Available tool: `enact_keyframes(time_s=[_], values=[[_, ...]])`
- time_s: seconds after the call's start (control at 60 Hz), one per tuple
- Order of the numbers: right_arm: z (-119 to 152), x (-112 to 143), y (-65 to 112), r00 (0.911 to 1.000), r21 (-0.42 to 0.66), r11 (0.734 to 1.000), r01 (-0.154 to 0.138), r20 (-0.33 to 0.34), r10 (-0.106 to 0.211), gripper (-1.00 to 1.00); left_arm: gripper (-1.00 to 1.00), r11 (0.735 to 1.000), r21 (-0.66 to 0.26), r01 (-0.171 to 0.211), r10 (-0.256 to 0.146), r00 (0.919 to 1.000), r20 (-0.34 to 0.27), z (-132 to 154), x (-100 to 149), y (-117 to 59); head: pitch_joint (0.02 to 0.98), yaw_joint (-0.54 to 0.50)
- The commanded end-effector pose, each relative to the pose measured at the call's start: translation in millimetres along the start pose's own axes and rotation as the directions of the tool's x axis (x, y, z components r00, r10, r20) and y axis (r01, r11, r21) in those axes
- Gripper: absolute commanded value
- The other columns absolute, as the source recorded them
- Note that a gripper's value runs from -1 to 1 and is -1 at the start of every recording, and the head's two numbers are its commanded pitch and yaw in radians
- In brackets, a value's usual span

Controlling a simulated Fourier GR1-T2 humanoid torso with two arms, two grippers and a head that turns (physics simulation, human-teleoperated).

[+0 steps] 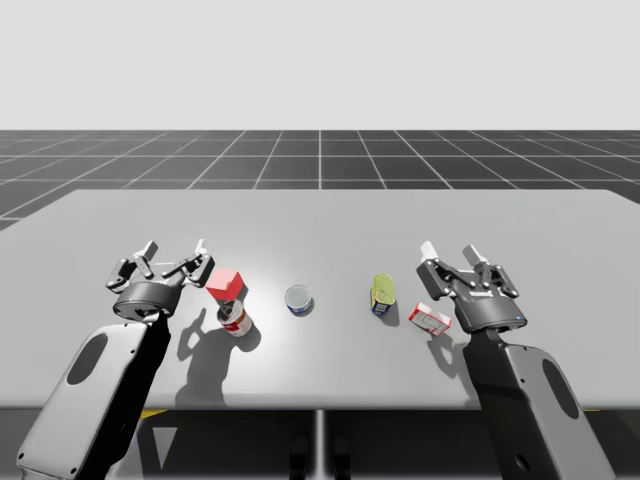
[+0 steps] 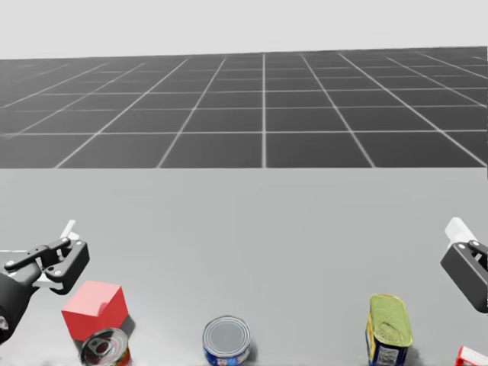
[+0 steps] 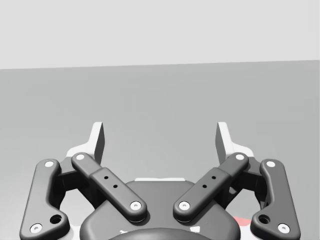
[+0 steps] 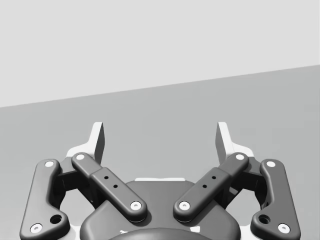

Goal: Find the red cube and pick it up.

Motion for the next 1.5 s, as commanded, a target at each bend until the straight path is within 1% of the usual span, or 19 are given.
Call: enact_keyframes(time_s=[0.017,0.183,0.383,0.6,0.65,0.8,0.85,0.867,0.9,0.933,0.983,1.117,1.25,1.267,1.3,1.333,1.383,1.417,1.5], values=[[0,-1,0.2,1.0000,0.004,1.000,-0.003,-0.005,0.003,-1.00,-1.00,1.000,-0.002,0.003,-0.003,1.0000,-0.002,0,0,-0.3,0.555,0.10],[1,-2,1.7,0.9999,0.009,1.000,-0.004,-0.014,0.004,-1.00,-1.00,1.000,-0.004,0.009,-0.009,1.0000,-0.005,0,-1,-0.8,0.655,0.22],[1,-4,7.1,0.9998,0.021,1.000,-0.007,-0.019,0.007,-1.00,-1.00,1.000,-0.005,0.006,-0.006,1.0000,-0.002,0,0,-1.1,0.748,0.31],[1,-7,8.6,0.9996,0.027,1.000,-0.009,-0.027,0.009,-1.00,-1.00,1.000,-0.009,0.008,-0.008,1.0000,0.001,1,1,-2.4,0.794,0.38],[1,-7,8.6,0.9996,0.029,1.000,-0.009,-0.028,0.010,-1.00,-1.00,1.000,-0.012,0.001,-0.001,1.0000,0.003,2,2,-3.1,0.794,0.39],[1,-6,8.3,0.9996,0.028,1.000,-0.010,-0.028,0.010,-1.00,-1.00,0.998,-0.035,-0.047,0.047,0.9989,0.001,10,9,-8.9,0.793,0.40],[1,-6,8.2,0.9996,0.027,1.000,-0.010,-0.026,0.011,-1.00,-1.00,0.997,-0.052,-0.065,0.065,0.9979,-0.009,13,10,-10.8,0.790,0.40],[1,-6,8.1,0.9996,0.027,1.000,-0.011,-0.025,0.011,-1.00,-1.00,0.995,-0.065,-0.081,0.079,0.9964,-0.029,15,11,-12.0,0.788,0.40],[1,-6,8.2,0.9996,0.026,1.000,-0.012,-0.025,0.012,-1.00,-1.00,0.994,-0.072,-0.088,0.085,0.9952,-0.048,16,12,-12.6,0.786,0.40],[1,-6,8.0,0.9996,0.025,1.000,-0.015,-0.023,0.016,-1.00,-1.00,0.994,-0.073,-0.082,0.078,0.9952,-0.059,18,13,-13.4,0.785,0.40],[1,-7,8.1,0.9995,0.024,1.000,-0.018,-0.024,0.018,-1.00,-1.00,0.994,-0.088,-0.059,0.050,0.9943,-0.094,20,14,-13.3,0.780,0.40],[1,-7,8.3,0.9995,0.025,1.000,-0.017,-0.027,0.018,-1.00,-1.00,0.989,-0.134,-0.056,0.035,0.9874,-0.154,27,18,-6.7,0.777,0.39],[1,-7,8.5,0.9995,0.025,1.000,-0.017,-0.028,0.017,-1.00,-1.00,0.970,-0.233,-0.066,0.006,0.9690,-0.247,34,12,2.2,0.772,0.39],[1,-7,8.5,0.9995,0.025,1.000,-0.017,-0.028,0.017,-1.00,-1.00,0.967,-0.247,-0.067,0.000,0.9654,-0.261,35,10,4.6,0.772,0.39],[1,-8,8.4,0.9995,0.024,1.000,-0.016,-0.029,0.017,-1.00,-1.00,0.965,-0.256,-0.060,-0.012,0.9626,-0.271,37,8,7.5,0.771,0.39],[1,-8,8.5,0.9994,0.024,1.000,-0.016,-0.030,0.016,-1.00,-1.00,0.958,-0.284,-0.046,-0.038,0.9581,-0.284,40,4,14.5,0.771,0.39],[1,-8,8.6,0.9994,0.024,1.000,-0.016,-0.030,0.017,-1.00,-1.00,0.950,-0.309,-0.044,-0.054,0.9522,-0.301,42,0,20.4,0.771,0.39],[1,-8,8.9,0.9994,0.024,1.000,-0.016,-0.031,0.017,-1.00,-1.00,0.933,-0.358,-0.034,-0.086,0.9457,-0.314,45,-5,28.4,0.772,0.39],[1,-8,9.1,0.9994,0.026,1.000,-0.017,-0.031,0.018,-1.00,-1.00,0.912,-0.408,-0.032,-0.107,0.9431,-0.315,47,-13,40.5,0.773,0.39]])
